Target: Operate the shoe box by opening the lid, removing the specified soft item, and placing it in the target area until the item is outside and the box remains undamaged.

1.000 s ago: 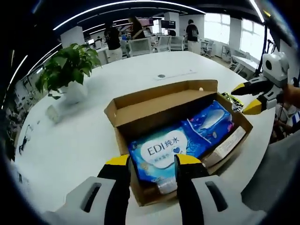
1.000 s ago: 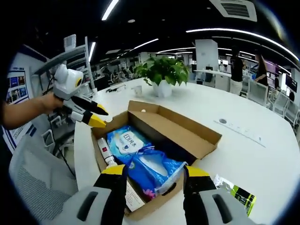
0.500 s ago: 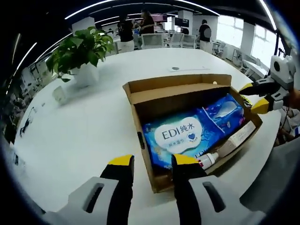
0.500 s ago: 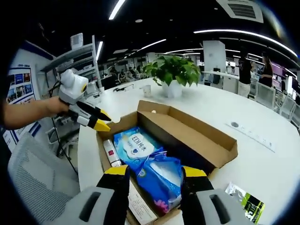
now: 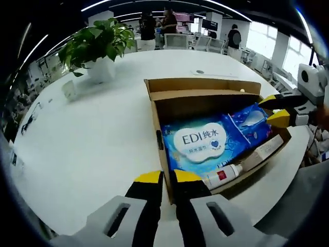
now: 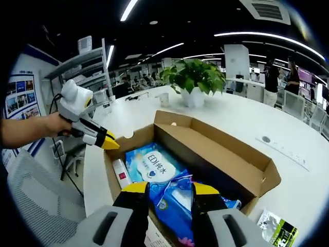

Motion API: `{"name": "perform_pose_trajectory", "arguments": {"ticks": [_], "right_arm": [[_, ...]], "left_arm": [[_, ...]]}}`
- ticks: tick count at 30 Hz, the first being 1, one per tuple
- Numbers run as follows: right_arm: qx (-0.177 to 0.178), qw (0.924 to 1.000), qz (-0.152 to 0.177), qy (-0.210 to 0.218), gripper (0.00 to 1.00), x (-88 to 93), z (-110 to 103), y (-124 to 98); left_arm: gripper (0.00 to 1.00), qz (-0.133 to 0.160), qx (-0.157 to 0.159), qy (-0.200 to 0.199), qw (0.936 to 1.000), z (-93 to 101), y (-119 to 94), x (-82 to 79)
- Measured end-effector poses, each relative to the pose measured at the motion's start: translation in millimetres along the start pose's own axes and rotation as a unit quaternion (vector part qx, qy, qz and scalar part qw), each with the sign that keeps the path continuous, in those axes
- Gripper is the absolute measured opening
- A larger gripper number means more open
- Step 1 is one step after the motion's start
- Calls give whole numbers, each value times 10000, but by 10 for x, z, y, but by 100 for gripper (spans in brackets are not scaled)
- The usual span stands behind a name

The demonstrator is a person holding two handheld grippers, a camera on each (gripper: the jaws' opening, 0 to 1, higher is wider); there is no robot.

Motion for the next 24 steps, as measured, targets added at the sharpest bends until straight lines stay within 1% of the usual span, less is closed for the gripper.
{"name": "perform_pose_trajectory", "arguments": {"ticks": [3,9,12,20,22,23,24], "right_arm": [[-45,10000,-72,35,26,17,-33,83],[-89,9997,-219,30,25,53,-61,218],[-108,9994,-325,8,24,78,-64,279],[-60,9987,-498,15,17,91,-60,439],[7,9981,-615,23,17,108,-46,481],[123,9970,-757,28,17,133,-22,496],[89,9974,-715,26,17,123,-26,520]], "left_arm": [[5,-75,-56,85,9999,17,10,-5],[5,-119,-58,-74,9999,7,9,3],[4,-129,-80,-78,9999,13,15,1],[4,-163,-135,-109,9997,18,23,1],[4,-167,-136,-110,9997,19,22,2],[4,-170,-138,-112,9997,18,23,0],[4,-171,-139,-108,9997,19,24,0]]}}
Point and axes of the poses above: the point that each gripper's makers call its tool centre point, and the gripper's own axes: y roughly forward along the fingers, z roughly to its right, x roughly out of its underside, the point moved 6 cm from there along -y, roughly backward along the fingers, and after that the axes turned 1 degree about y, right-handed, at the moved point
